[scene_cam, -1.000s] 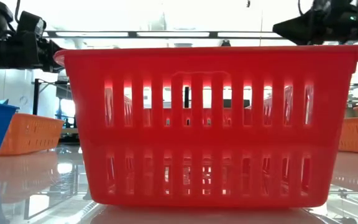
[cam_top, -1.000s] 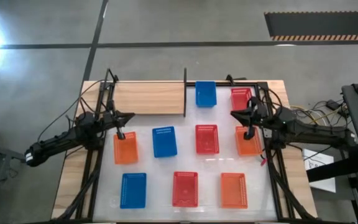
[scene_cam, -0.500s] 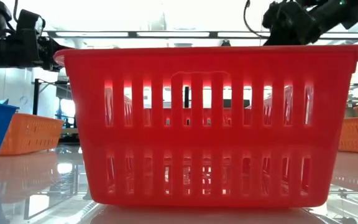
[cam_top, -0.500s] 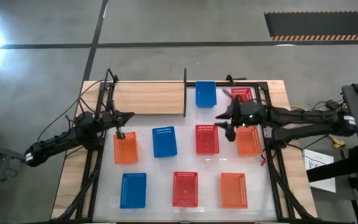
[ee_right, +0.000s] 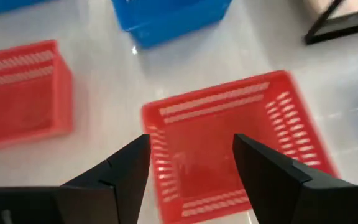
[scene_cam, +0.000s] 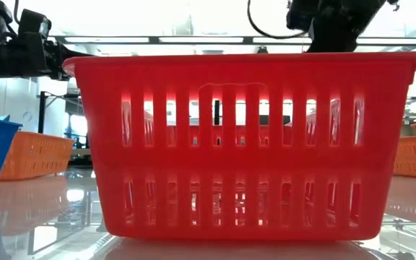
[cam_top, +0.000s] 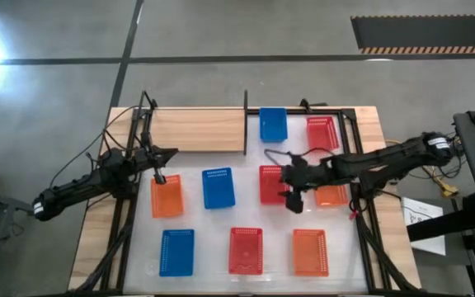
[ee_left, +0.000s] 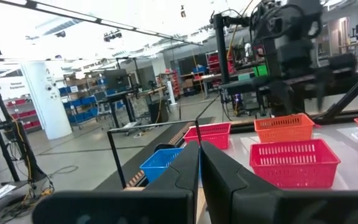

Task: Stack baskets on shelf by color
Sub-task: Stack the middle red bin on top of the top right red bin

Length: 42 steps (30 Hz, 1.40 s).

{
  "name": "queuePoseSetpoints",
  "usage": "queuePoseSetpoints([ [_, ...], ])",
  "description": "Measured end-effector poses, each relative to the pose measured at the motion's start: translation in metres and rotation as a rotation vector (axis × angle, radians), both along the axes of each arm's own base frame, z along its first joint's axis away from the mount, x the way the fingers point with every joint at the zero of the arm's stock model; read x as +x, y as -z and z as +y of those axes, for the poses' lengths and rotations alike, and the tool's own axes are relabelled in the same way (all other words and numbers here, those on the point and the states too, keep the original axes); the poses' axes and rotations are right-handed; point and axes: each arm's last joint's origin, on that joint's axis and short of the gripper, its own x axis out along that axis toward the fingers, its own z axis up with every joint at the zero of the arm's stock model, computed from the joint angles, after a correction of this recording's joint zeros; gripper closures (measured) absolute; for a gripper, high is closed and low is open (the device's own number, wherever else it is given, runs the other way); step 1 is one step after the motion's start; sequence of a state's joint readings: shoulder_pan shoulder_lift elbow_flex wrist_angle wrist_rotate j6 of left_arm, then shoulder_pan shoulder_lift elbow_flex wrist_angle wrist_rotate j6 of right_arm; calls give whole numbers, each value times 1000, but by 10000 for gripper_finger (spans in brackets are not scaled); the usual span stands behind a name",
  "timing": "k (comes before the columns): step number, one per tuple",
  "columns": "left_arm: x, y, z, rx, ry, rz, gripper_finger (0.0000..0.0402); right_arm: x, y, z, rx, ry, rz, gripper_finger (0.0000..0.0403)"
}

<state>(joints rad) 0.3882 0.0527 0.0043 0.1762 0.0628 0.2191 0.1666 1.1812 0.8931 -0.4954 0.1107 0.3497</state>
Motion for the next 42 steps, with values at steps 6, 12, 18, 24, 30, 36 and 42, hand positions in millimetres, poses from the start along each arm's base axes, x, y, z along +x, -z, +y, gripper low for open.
queuePoseSetpoints([
  [6,1,1,0,-6,0,12,402,28,10,26,-34,-25,193,181],
  [12,1,1,0,-7,1,10,402,57,29,44,-115,-36,409,181],
  [18,1,1,0,-10,1,14,402,80,55,52,-208,-50,602,190],
  [24,1,2,0,-60,16,1,402,94,76,55,-269,-95,714,271],
  [30,2,2,0,-61,20,2,402,97,81,56,-278,-106,731,384],
  [36,2,2,0,-63,20,6,402,89,51,54,-257,-97,657,394],
  [42,2,3,0,-64,21,10,402,59,-1,42,-352,-71,625,394],
])
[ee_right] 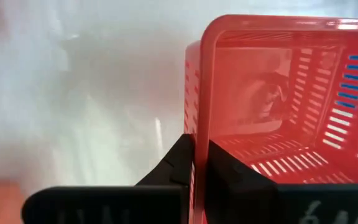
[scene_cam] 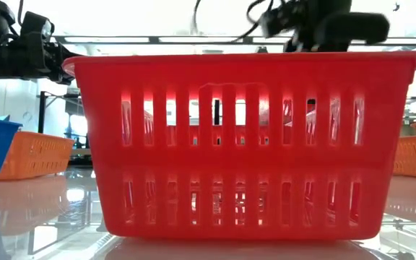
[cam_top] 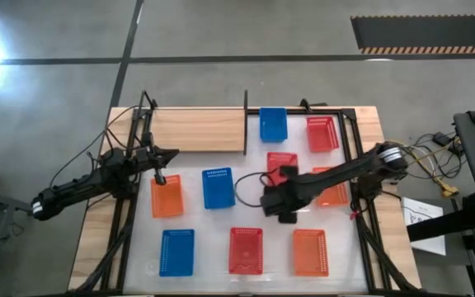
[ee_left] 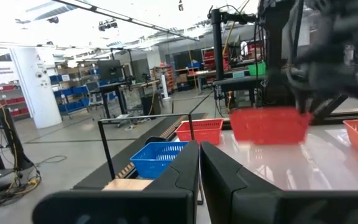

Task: Stack baskets on shelf by color
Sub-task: Stack the middle red bin on top of the top right red bin

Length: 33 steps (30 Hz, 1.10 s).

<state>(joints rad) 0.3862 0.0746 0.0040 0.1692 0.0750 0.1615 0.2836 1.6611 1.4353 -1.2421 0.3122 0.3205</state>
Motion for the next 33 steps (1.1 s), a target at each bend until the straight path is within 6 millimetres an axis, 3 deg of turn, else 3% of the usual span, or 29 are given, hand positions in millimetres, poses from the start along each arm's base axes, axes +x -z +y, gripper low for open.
queuePoseSetpoints([
  [5,0,0,0,-1,1,-2,402,-47,-39,-28,-176,-30,125,394],
  [9,1,1,0,-5,1,10,402,-79,-51,-56,-195,-91,157,394],
  [16,3,4,1,-21,1,49,402,-122,-30,-106,-196,-75,179,394],
  [23,4,3,2,-37,3,27,402,-142,-3,-139,-152,-118,199,394],
  [33,4,2,2,-32,3,16,402,-160,13,-185,-74,-134,151,394],
])
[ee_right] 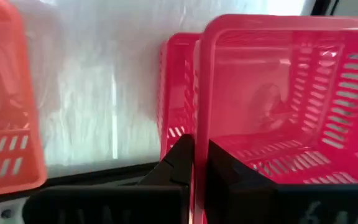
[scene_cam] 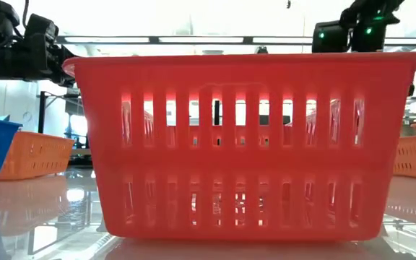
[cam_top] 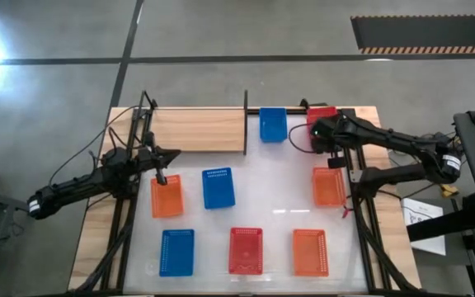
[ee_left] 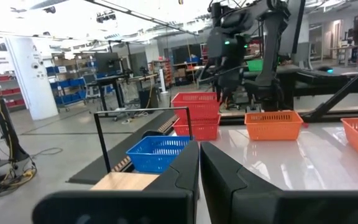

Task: Stack baskets on shelf by color
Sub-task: Stack the middle red bin on top of the top right red bin

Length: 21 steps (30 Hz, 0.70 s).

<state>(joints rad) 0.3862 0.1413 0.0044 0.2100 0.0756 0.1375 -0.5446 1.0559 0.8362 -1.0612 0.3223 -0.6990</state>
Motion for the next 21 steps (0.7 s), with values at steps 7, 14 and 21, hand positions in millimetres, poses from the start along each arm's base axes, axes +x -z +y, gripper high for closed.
queuePoseSetpoints([
  [7,0,-1,0,3,0,-9,402,-6,5,-19,74,23,-50,394],
  [14,0,-1,0,1,0,-7,402,-6,8,-22,99,30,-44,394],
  [21,1,0,0,-1,0,-4,402,-5,14,-23,137,40,-40,394],
])
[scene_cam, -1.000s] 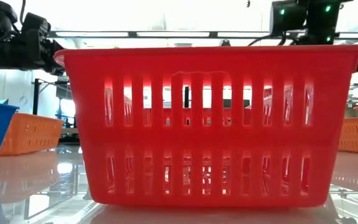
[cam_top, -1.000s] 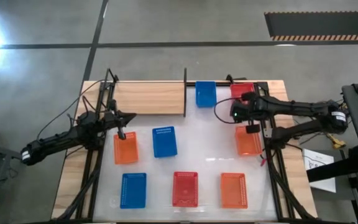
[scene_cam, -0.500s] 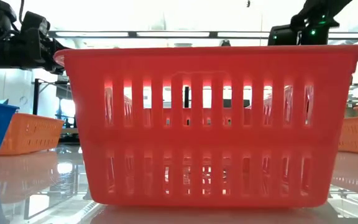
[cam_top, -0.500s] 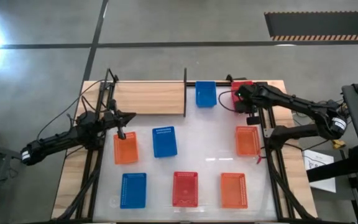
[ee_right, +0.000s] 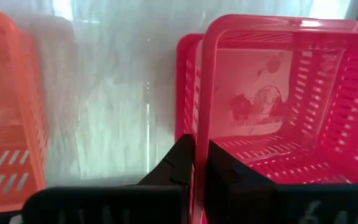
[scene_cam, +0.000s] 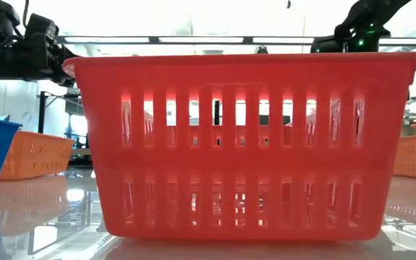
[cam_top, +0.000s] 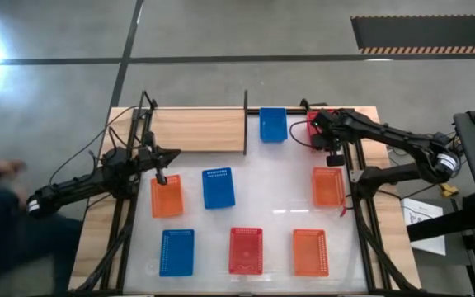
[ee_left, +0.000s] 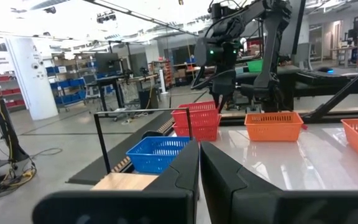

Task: Stack baskets on shelf by color
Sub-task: Stack the middle red bin on top of the top right red bin

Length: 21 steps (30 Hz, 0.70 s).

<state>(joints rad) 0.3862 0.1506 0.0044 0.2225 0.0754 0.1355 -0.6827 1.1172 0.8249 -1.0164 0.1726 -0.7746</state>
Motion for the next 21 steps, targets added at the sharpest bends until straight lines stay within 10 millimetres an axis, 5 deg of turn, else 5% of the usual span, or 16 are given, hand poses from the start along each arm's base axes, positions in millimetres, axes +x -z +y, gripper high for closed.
queuePoseSetpoints([
  [13,1,1,0,-5,1,8,402,-2,12,-1,29,58,30,391],
  [21,1,1,0,-5,16,10,402,-2,12,-2,17,112,17,336],
])
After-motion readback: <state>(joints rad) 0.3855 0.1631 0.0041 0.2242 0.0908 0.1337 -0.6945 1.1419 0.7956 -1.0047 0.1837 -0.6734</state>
